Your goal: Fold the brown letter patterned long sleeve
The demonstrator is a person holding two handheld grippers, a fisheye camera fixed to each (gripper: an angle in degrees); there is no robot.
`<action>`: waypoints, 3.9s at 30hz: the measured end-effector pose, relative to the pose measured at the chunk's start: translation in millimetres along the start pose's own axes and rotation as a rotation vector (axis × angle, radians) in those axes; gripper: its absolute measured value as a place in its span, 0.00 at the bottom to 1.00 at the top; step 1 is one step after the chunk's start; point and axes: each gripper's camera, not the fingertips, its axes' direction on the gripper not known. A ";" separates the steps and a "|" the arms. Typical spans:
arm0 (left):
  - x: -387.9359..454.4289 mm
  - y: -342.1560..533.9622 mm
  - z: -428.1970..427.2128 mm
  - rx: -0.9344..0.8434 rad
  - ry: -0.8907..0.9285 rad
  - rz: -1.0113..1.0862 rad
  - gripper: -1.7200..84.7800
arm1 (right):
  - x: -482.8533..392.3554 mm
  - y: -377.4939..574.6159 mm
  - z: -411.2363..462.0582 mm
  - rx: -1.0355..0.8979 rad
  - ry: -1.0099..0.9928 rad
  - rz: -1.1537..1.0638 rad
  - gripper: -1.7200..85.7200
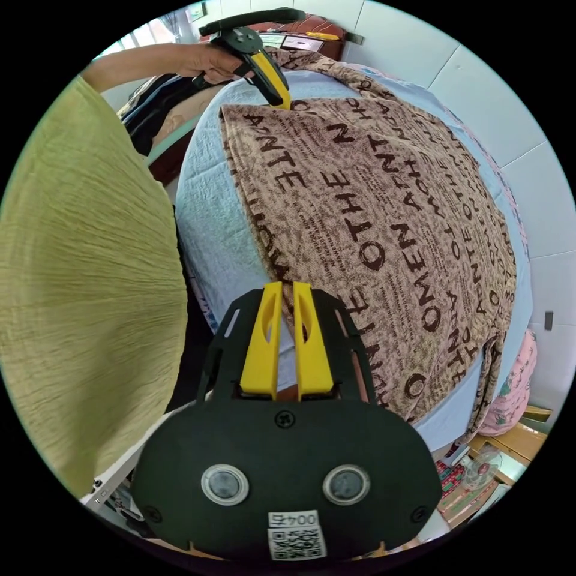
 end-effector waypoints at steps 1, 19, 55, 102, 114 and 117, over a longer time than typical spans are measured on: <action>0.5 -0.1 0.8 0.000 0.001 -0.001 0.02 | 1.5 0.3 -2.3 0.000 -0.009 -0.002 0.04; 28.4 8.6 7.7 0.043 -0.056 0.000 0.02 | 56.7 61.5 -73.2 0.107 -0.132 0.250 0.10; 157.8 2.7 12.9 0.080 -0.064 0.035 0.02 | 224.8 287.9 -153.3 0.355 -0.089 1.283 0.06; 302.4 -147.0 124.3 -0.069 0.263 0.466 0.02 | 395.4 308.7 -70.1 0.282 0.316 1.055 0.07; 165.5 -72.7 65.2 0.065 0.190 0.090 0.02 | 342.1 68.6 15.2 0.306 -0.171 0.494 0.14; 80.4 -19.4 51.5 0.128 0.159 -0.163 0.03 | 305.9 17.6 50.5 0.171 -0.104 0.386 0.13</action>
